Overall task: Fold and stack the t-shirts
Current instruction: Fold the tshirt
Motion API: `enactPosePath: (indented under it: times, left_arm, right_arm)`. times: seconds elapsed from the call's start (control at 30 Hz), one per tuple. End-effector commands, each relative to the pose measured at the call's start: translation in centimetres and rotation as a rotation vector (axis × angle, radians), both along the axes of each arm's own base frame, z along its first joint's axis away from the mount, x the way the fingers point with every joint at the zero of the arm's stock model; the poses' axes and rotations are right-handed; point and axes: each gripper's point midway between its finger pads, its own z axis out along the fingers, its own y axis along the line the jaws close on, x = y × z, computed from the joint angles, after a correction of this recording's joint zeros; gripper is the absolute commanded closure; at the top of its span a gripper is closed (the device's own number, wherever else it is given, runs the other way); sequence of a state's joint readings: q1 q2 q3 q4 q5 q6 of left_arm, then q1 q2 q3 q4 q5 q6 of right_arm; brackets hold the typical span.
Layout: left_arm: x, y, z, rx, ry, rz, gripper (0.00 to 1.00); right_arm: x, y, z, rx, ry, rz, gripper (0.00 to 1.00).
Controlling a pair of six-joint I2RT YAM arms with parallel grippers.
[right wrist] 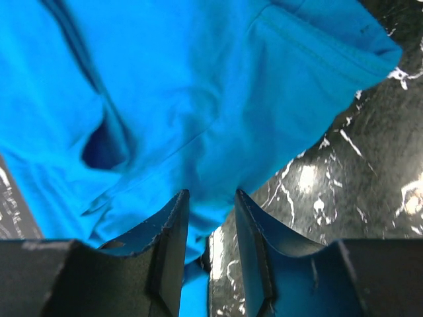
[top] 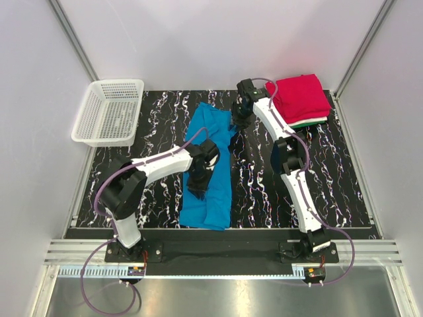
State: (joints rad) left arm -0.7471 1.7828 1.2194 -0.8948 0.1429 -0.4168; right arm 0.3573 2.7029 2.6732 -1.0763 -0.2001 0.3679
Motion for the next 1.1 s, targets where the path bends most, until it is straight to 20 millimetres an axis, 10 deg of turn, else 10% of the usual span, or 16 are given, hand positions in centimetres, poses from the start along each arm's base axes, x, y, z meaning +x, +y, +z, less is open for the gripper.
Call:
enactPosePath:
  times: [0.0,0.23,0.53,1.07]
  left_arm:
    - [-0.4,-0.4,0.7,-0.029,-0.021,0.001,0.81]
    - [-1.6,-1.0,0.3,-0.033,0.012,-0.022,1.00]
    - [-3.5,-0.9,-0.6,-0.021,0.067,-0.046,1.00]
    - [-5.6,-1.2,-1.7,-0.045,0.129,-0.051,1.00]
  right_arm:
    - [1.0,0.5,0.3,0.006,-0.047,0.007,0.59]
    - [1.2,0.3,-1.1,-0.017,-0.038,0.001,0.72]
    - [3.2,0.9,-2.7,0.006,-0.089,-0.013,0.99]
    - [5.8,-0.4,-3.4,0.064,-0.130,-0.070,1.00]
